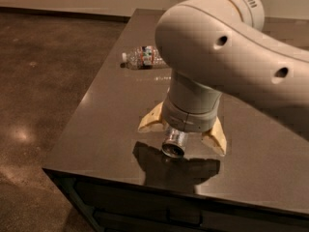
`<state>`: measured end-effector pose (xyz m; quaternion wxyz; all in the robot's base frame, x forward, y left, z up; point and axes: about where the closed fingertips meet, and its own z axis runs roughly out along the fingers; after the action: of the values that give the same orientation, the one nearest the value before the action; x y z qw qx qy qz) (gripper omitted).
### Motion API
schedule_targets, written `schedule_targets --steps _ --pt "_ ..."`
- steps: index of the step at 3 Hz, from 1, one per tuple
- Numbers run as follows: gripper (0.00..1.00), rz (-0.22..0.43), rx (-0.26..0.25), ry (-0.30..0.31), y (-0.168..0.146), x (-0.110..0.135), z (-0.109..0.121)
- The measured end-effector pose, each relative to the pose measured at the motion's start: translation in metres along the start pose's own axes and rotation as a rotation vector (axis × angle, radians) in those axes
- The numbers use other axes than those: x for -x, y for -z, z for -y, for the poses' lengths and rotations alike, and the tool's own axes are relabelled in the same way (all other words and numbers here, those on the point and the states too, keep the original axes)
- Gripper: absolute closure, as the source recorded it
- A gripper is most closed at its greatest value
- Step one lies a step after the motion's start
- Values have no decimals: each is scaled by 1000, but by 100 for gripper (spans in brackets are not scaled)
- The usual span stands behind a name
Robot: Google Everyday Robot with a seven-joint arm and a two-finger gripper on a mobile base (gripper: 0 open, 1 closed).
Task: Place redbull can upright
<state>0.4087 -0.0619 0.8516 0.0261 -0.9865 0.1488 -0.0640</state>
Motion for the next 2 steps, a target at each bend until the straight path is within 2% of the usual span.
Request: schedule_targets --steps 1,2 --pt "0 11 10 8 -3 8 5" --pt "18 19 23 17 -6 12 10"
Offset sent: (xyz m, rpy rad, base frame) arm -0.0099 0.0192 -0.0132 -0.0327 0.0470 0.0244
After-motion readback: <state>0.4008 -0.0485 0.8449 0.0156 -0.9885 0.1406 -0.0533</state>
